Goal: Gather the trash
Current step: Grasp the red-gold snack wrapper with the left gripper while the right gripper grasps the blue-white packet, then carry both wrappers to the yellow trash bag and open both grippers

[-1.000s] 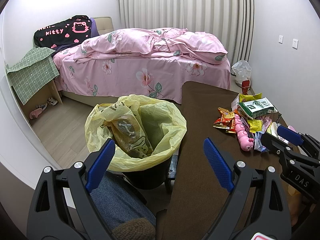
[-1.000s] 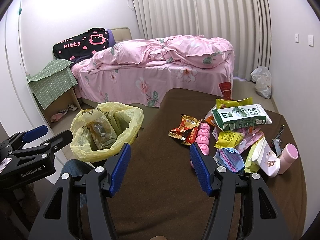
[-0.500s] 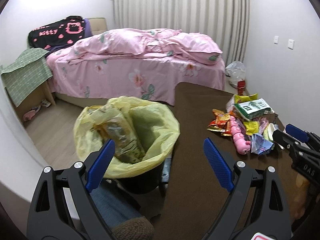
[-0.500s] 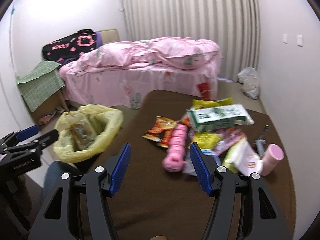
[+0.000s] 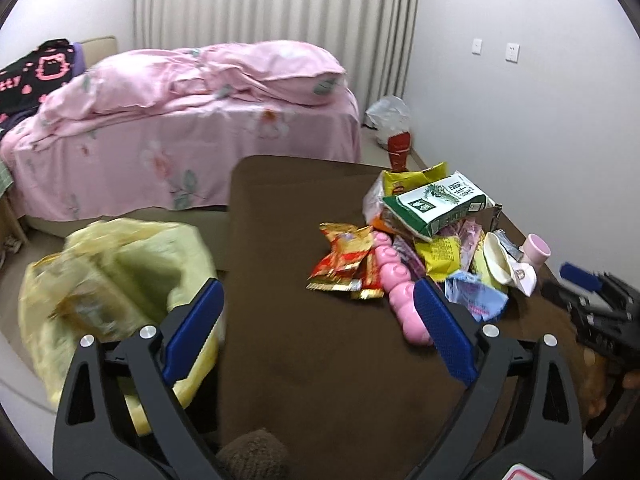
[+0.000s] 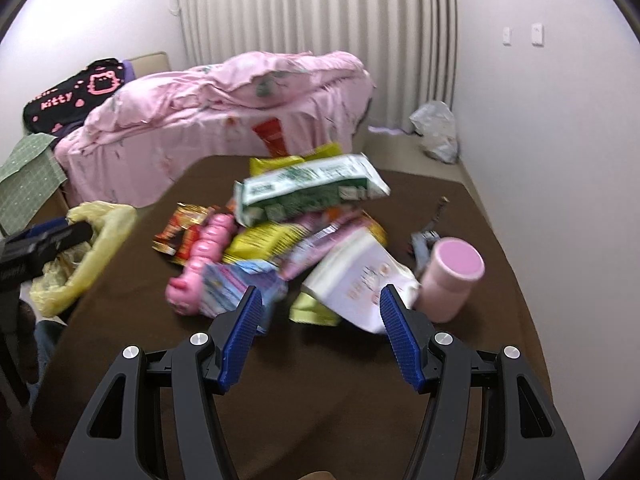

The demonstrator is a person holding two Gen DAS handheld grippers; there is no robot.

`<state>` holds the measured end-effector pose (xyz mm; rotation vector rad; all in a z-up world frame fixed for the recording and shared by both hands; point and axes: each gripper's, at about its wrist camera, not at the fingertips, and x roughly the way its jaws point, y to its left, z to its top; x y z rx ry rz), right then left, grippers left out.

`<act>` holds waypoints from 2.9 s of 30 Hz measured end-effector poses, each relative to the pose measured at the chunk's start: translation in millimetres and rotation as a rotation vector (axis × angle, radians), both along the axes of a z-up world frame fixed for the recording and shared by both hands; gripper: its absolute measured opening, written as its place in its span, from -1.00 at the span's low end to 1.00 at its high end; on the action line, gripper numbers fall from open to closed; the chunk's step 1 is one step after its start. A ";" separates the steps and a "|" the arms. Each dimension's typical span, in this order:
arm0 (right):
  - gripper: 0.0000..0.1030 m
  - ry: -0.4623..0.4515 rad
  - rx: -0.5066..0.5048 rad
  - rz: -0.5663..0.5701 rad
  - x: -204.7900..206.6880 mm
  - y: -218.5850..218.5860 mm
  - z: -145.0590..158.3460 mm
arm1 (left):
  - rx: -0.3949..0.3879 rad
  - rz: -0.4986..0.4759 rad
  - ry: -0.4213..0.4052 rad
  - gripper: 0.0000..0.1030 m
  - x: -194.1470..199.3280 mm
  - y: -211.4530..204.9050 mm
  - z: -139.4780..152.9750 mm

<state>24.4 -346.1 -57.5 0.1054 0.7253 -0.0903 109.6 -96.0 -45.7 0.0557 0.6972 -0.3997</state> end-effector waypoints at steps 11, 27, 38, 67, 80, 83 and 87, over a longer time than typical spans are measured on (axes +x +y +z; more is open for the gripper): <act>0.13 0.054 0.024 -0.011 -0.9 -13.5 -32.4 | 0.079 -0.086 0.219 0.46 92.8 -53.5 -50.2; -0.05 0.069 0.136 0.154 47.1 23.0 -29.2 | 0.007 -0.101 0.295 0.18 60.3 -20.6 -55.4; -0.92 0.093 0.084 0.197 36.5 37.7 -32.5 | -0.082 -0.087 0.296 0.21 35.2 6.7 -51.1; -0.92 0.042 0.070 0.069 -6.2 -7.4 -17.2 | -0.029 -0.049 0.223 -0.37 36.0 -4.7 -21.8; -0.92 -0.095 0.012 0.259 28.7 65.6 49.3 | -0.034 0.218 0.077 -0.36 9.2 110.1 22.8; -0.92 -0.110 0.013 0.326 42.3 94.0 61.7 | -0.019 0.368 0.066 -0.35 11.2 157.2 21.3; -0.92 -0.108 0.035 0.419 61.2 132.9 72.9 | -0.057 0.484 0.107 -0.35 11.6 201.0 6.1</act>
